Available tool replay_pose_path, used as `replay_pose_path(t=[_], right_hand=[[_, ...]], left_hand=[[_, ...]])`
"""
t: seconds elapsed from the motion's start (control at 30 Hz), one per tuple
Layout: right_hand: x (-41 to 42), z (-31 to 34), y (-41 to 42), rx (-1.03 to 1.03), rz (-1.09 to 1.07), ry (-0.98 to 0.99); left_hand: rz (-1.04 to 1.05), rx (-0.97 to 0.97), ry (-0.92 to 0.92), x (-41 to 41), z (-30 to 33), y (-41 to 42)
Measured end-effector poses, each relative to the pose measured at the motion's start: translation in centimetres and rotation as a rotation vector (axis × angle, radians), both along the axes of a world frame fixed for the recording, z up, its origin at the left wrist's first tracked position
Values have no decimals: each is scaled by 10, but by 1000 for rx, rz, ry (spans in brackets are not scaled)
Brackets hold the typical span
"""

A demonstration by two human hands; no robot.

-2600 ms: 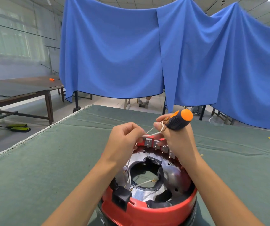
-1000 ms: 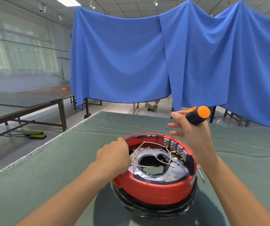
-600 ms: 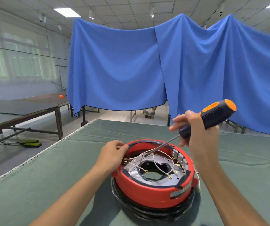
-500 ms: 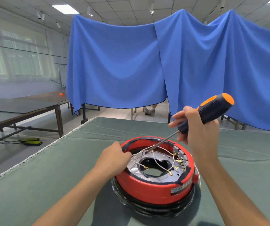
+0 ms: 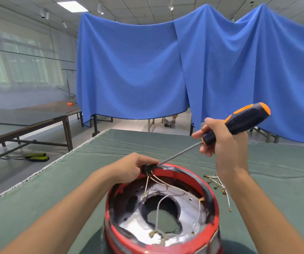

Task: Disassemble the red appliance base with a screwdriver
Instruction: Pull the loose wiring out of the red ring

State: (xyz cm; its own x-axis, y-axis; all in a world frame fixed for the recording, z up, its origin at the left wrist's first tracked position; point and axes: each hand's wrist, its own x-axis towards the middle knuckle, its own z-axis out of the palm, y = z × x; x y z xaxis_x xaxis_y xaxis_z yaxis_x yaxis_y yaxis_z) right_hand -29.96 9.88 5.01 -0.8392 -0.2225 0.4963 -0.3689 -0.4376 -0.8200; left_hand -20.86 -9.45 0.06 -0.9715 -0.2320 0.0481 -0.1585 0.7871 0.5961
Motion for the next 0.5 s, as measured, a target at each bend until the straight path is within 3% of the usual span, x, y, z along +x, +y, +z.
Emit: replay_pose_path(t=[0.07, 0.17, 0.23, 0.5], right_hand=[[2, -3, -3, -43, -13, -41], [6, -7, -8, -109, -53, -61], [8, -9, -10, -144, -99, -41], [7, -15, -13, -245, -207, -80]], left_hand=[[35, -104, -14, -3, 2, 2], [304, -335, -30, -4, -3, 7], [430, -382, -66, -1, -11, 13], [248, -386, -19, -2, -18, 14]])
